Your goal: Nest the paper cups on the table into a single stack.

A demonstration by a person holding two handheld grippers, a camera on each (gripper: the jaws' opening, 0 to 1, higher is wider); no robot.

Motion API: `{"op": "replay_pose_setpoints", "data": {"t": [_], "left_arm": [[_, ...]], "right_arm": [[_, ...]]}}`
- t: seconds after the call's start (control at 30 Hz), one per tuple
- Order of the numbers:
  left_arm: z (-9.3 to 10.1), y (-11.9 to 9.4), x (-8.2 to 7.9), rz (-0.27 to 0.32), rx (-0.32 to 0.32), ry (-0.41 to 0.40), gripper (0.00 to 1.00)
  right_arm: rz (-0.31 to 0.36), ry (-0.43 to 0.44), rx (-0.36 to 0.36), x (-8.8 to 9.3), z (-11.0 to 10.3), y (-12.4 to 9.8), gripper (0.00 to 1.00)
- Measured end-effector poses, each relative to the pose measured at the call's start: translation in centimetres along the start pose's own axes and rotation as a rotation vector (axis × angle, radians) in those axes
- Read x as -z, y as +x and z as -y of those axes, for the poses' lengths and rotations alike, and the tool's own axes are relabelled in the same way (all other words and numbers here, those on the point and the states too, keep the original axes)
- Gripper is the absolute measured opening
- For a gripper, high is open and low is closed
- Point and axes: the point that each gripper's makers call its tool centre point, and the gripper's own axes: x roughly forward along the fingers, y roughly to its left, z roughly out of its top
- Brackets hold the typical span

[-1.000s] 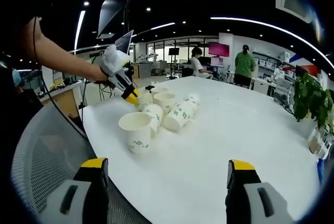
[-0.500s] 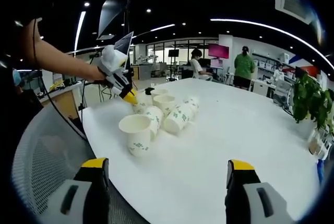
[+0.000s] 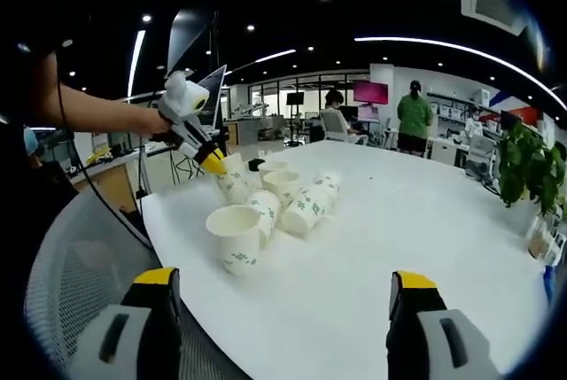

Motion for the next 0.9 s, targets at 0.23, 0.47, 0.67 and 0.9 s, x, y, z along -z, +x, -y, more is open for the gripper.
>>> {"op": "replay_pose_setpoints", "data": {"t": [0.23,0.47,0.67,0.9], "left_arm": [[1.2,-2.2,-1.7,0.005,0.028,-0.007,0.00],[3.4,-3.8,-3.5,0.017,0.069,0.019,0.00],[5.3,-4.4,-4.9,0.023,0.093,0.035,0.00],[7.1,-4.8,-6.5,0.041,0.133,0.069,0.00]], "right_arm": [[0.008,0.001,0.010,-0.1,0.2,0.0,1.00],[-0.002,-0.002,0.005,0.1,0.2,0.0,1.00],[-0.001,0.000,0.007,0.1,0.3,0.0,1.00],[-0.012,-0.001,0.008,0.3,0.4,0.1,1.00]]}}
